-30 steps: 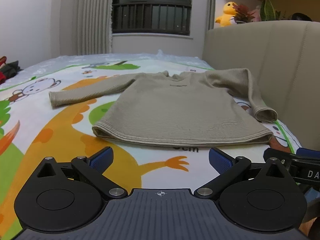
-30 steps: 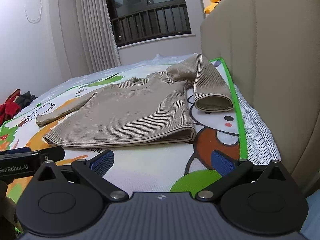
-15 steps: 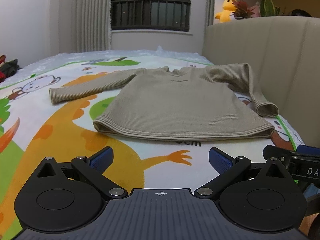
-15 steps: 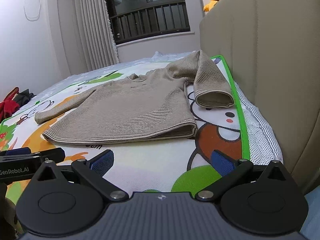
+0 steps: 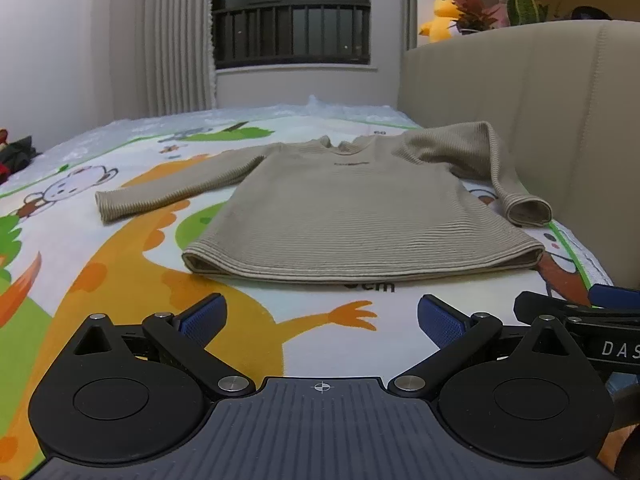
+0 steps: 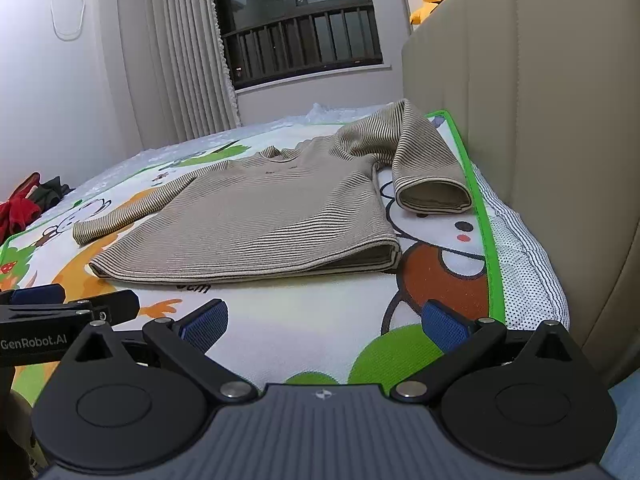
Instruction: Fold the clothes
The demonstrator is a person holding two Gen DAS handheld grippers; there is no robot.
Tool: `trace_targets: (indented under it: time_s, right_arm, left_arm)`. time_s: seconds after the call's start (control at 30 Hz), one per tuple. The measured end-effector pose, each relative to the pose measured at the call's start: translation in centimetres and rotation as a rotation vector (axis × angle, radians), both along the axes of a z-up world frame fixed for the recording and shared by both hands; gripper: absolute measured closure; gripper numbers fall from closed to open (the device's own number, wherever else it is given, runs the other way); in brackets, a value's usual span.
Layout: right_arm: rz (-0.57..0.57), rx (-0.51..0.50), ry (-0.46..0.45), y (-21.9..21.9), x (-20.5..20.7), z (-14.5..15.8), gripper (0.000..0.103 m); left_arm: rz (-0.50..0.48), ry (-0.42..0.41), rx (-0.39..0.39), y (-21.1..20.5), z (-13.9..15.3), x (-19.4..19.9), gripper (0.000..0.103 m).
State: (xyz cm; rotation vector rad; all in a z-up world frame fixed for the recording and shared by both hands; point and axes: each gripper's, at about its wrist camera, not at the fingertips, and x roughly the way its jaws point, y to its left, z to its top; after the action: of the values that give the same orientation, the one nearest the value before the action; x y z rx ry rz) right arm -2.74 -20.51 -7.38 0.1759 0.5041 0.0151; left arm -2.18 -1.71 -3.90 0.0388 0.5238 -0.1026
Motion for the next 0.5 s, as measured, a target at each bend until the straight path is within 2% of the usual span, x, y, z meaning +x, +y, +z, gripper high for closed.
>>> trace_targets:
  time_s: [0.5]
  right_arm:
    - [0.007, 0.005, -0.002, 0.00, -0.14, -0.04, 0.000]
  left_arm:
    - [-0.004, -0.005, 0.003, -0.16, 0.16, -0.51, 0.000]
